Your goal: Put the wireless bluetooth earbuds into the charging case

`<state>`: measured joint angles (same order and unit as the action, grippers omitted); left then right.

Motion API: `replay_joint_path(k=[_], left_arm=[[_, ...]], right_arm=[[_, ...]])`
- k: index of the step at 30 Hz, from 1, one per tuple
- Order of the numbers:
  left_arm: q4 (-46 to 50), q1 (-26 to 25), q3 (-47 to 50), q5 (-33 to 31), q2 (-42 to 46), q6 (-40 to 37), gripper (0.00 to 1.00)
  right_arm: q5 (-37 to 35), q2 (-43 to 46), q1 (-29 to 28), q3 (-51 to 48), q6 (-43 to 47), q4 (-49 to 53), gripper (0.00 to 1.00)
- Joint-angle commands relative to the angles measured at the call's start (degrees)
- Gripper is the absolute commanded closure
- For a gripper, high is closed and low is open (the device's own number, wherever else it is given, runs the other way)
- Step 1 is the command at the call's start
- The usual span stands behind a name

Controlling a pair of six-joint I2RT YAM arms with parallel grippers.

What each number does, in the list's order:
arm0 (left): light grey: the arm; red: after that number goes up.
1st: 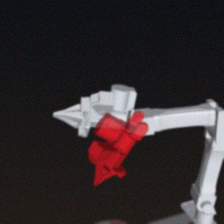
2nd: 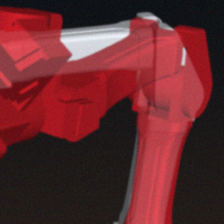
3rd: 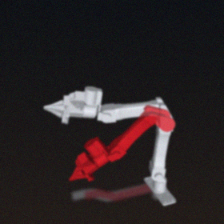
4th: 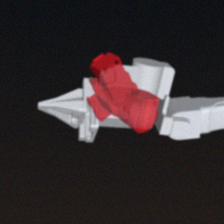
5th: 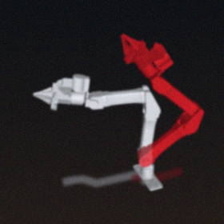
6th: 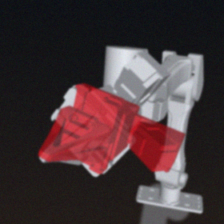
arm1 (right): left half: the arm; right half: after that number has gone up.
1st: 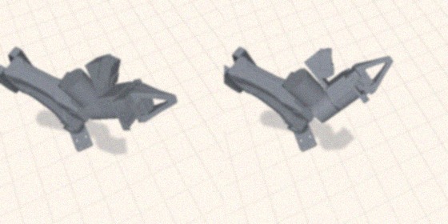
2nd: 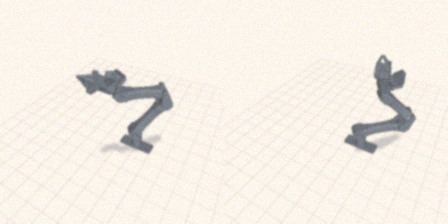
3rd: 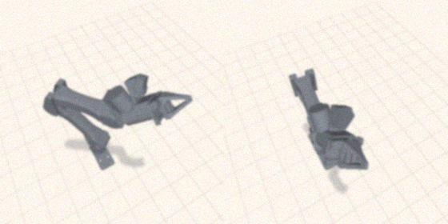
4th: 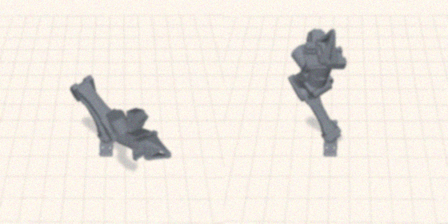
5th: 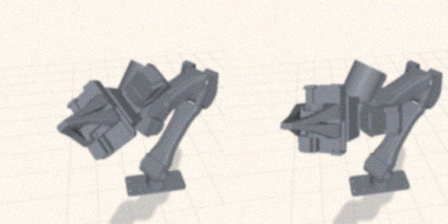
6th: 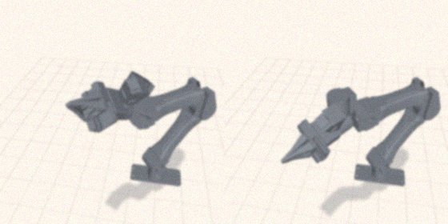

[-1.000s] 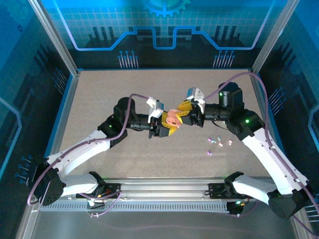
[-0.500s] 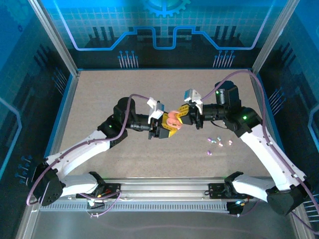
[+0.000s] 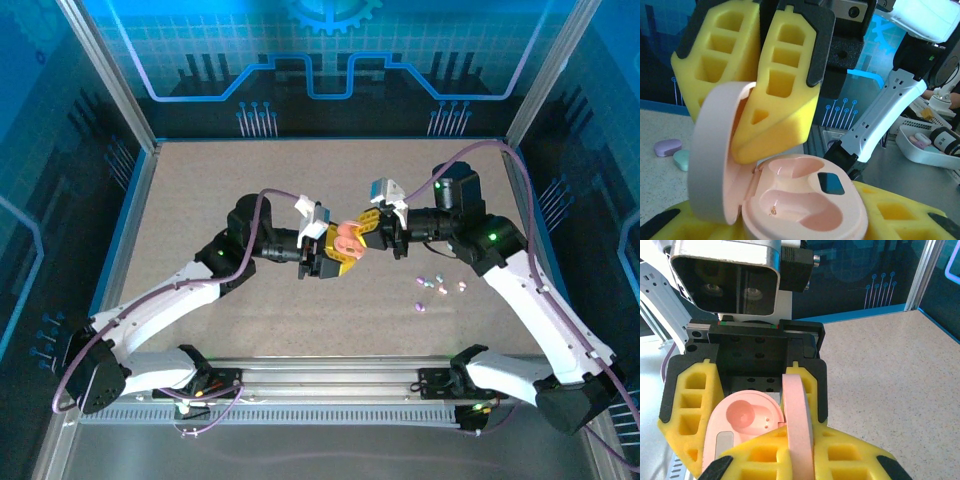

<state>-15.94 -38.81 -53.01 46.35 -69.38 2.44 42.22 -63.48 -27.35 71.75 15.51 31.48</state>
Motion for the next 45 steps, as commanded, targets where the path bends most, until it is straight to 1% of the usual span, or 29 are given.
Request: replay_joint_path(k=[1, 10, 12, 14, 18, 20, 21, 22, 23, 24, 25, 26, 27, 29, 30, 31, 32, 33, 34, 36, 37, 39, 40, 42, 45], left_arm=[[0.85, -0.09, -2.10, -0.92, -0.53, -1.03, 0.52], [1.27, -0.02, -2.27, -1.41, -0.75, -1.10, 0.52], [1.42, -0.05, -2.43, -1.46, -0.85, -1.12, 0.60], [1.63, -0.06, -2.54, -1.48, -0.84, -1.29, 0.65], [1.89, -0.05, -2.71, -1.18, -0.98, -1.38, 0.72], [1.87, -0.09, -2.72, -1.18, -0.94, -1.72, 0.73], [1.72, -0.11, -2.71, -1.05, -0.94, -1.73, 0.74], [1.54, -0.03, -2.71, -0.84, -0.98, -1.73, 0.74], [1.45, -0.07, -2.64, -0.81, -0.93, -1.86, 0.74], [1.27, -0.04, -2.54, -0.91, -0.81, -1.98, 0.74], [1.01, -0.06, -2.32, -1.12, -0.69, -2.00, 0.74], [0.77, -0.08, -2.12, -1.60, -0.66, -2.01, 0.74], [0.44, -0.01, -1.97, -2.05, -0.66, -2.00, 0.74], [-0.35, -0.12, -1.58, -3.07, -0.67, -1.74, 0.74], [-0.56, -0.06, -1.40, -3.45, -0.66, -1.69, 0.74], [-0.80, -0.02, -1.22, -3.92, -0.58, -1.67, 0.74], [-1.06, -0.03, -1.04, -4.38, -0.49, -1.58, 0.74], [-1.34, -0.01, -0.83, -4.81, -0.41, -1.40, 0.75], [-2.01, 0.01, -0.54, -5.16, -0.30, -1.26, 0.75], [-3.66, 0.01, 0.45, -6.06, 0.18, -0.49, 0.75], [-4.88, 0.00, 1.18, -6.50, 0.54, 0.03, 0.75], [-6.17, 0.01, 2.25, -7.12, 1.11, 0.43, 0.75], [-6.36, -0.04, 2.68, -7.47, 1.43, 0.55, 0.75], [-6.60, -0.03, 3.35, -7.81, 1.87, 0.51, 0.75], [-7.70, -0.03, 4.44, -8.18, 2.45, 0.95, 0.75]], right_arm=[[1.86, 1.57, -0.60, 0.55, 0.85, -0.63, 0.95], [0.54, 1.87, -0.60, -0.33, 0.22, -2.35, 0.95], [0.26, 1.96, -0.66, -0.46, 0.12, -2.44, 0.95], [0.25, 2.14, -0.68, -0.68, 0.11, -2.52, 0.94], [-0.64, 2.78, -0.62, -0.91, -0.03, -2.66, 0.91], [-1.31, 3.16, -0.64, -0.91, -0.89, -2.65, 0.82], [-1.82, 3.52, -0.59, -0.91, -1.53, -2.81, 0.79], [-3.06, 4.00, -0.60, -1.05, -2.80, -3.30, 0.74], [-5.85, 4.68, -0.60, -1.23, -5.36, -4.15, 0.69], [-8.96, 5.28, -0.60, -1.11, -7.57, -4.51, 0.68], [-12.22, 6.00, -0.38, -0.59, -10.12, -4.22, 0.63], [-13.76, 6.75, 0.08, -0.03, -12.51, -3.60, 0.57], [-12.88, 7.47, 0.76, 0.31, -13.83, -3.13, 0.56], [-8.00, 9.61, 2.22, 0.35, -16.21, -3.19, 0.52], [-7.53, 10.99, 2.63, -0.04, -17.93, -4.10, 0.51], [-9.82, 12.41, 2.82, -0.48, -20.34, -4.64, 0.50], [-13.85, 13.74, 3.11, -0.78, -22.46, -4.41, 0.49], [-18.61, 14.82, 3.53, -0.90, -24.22, -3.38, 0.49], [-24.91, 15.83, 4.45, -1.05, -26.31, -1.66, 0.49], [-35.19, 17.47, 7.64, -2.72, -31.43, 1.86, 0.48], [-39.61, 18.31, 10.31, -4.23, -33.91, 4.50, 0.48], [-46.14, 19.09, 16.59, -8.00, -39.76, 9.65, 0.52], [-47.07, 19.10, 20.93, -10.41, -43.78, 12.06, 0.52], [-42.53, 19.01, 28.98, -16.33, -48.56, 13.64, 0.51], [-32.55, 18.55, 40.47, -26.45, -55.34, 12.19, 0.50]])
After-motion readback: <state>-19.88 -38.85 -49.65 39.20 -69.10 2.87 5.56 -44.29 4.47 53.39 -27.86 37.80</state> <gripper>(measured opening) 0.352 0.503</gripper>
